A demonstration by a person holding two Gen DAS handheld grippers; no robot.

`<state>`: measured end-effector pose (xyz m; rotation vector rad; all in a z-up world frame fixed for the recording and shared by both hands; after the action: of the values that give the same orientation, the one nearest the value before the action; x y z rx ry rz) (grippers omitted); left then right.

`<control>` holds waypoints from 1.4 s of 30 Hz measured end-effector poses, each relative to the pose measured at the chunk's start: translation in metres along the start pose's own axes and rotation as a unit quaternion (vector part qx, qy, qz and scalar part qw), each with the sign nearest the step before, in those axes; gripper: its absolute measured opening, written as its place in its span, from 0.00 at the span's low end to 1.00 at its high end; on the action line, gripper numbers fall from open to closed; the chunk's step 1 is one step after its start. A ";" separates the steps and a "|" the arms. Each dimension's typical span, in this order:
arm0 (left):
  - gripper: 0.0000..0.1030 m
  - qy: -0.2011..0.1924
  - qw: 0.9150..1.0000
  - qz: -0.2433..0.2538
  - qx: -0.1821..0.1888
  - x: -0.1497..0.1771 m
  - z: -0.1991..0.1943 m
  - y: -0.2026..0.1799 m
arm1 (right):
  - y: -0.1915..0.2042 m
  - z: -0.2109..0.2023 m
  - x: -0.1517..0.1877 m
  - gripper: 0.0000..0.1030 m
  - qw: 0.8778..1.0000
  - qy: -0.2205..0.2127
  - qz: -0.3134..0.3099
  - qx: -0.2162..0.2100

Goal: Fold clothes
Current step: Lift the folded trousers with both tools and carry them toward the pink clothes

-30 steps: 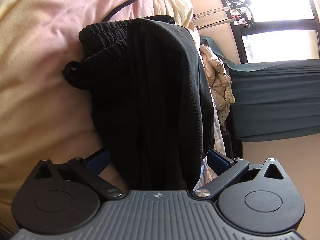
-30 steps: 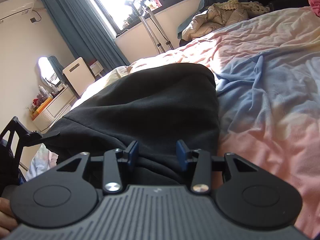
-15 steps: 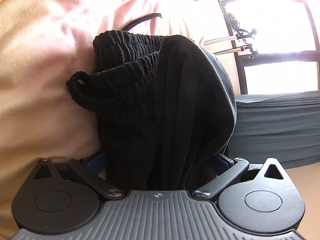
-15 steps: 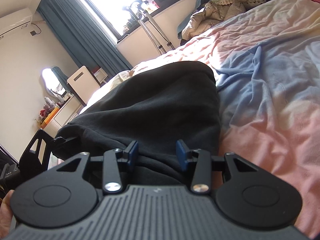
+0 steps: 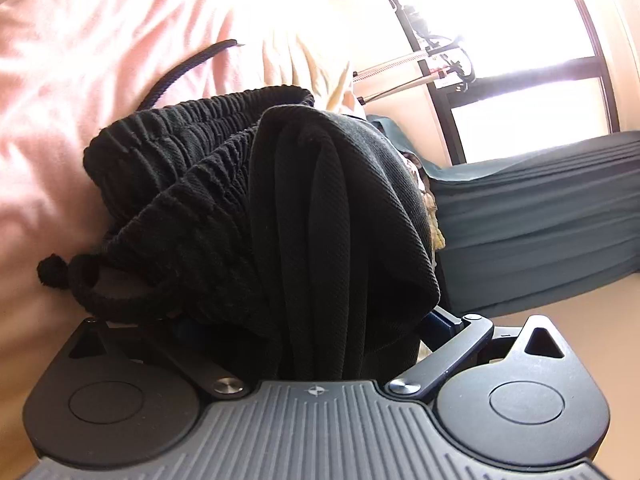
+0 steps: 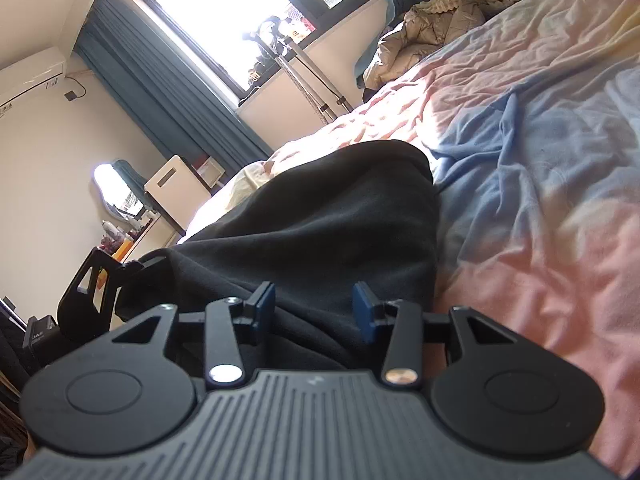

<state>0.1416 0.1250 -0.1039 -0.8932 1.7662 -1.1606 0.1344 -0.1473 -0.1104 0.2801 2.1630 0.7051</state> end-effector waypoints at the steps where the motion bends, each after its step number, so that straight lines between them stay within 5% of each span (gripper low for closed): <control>1: 0.97 0.010 1.000 0.005 0.002 -0.003 0.004 -0.003 | -0.008 -0.003 -0.010 0.50 1.000 -0.012 0.020 0.003; 6: 0.98 0.051 0.999 0.018 0.003 -0.015 0.022 -0.001 | -0.043 0.016 -0.025 0.53 0.994 0.009 0.113 -0.006; 11: 0.99 0.031 0.999 -0.025 -0.006 -0.015 0.031 0.031 | -0.029 0.061 -0.002 0.70 0.997 0.067 0.046 0.005; 15: 1.00 0.018 1.000 0.004 -0.012 -0.010 0.038 0.029 | -0.018 0.079 0.002 0.85 0.997 0.068 0.031 -0.010; 18: 0.97 0.009 1.000 -0.018 0.007 -0.014 0.039 0.029 | -0.012 0.086 -0.003 0.86 0.997 0.064 0.034 -0.019; 21: 0.79 0.002 1.000 -0.014 -0.003 -0.016 0.037 0.029 | -0.008 0.086 -0.006 0.74 0.998 0.051 0.024 -0.014; 26: 0.56 0.008 1.000 0.025 -0.016 -0.014 0.035 0.022 | 0.000 0.085 -0.012 0.38 1.000 0.028 0.008 -0.005; 32: 0.39 0.009 0.997 0.077 -0.016 -0.012 0.010 0.002 | 0.016 0.071 -0.019 0.29 1.000 0.000 -0.008 0.000; 42: 0.37 0.024 0.987 0.155 0.033 -0.008 -0.022 -0.092 | 0.052 -0.020 -0.060 0.28 0.997 -0.072 -0.011 -0.025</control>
<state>0.1361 0.1105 -0.0103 -0.5308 1.8170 -1.0357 0.1549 -0.1382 -0.0321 0.2718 2.0069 0.7048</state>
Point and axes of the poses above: each gripper's, at about its wrist camera, not at the fingertips, and z roughly the way its jaws point, y to its left, x to its underside, the point moved 10 cm from there along z, roughly the way its jaws point, and after that the axes turned 13 degrees about x, right-handed, at the moved point
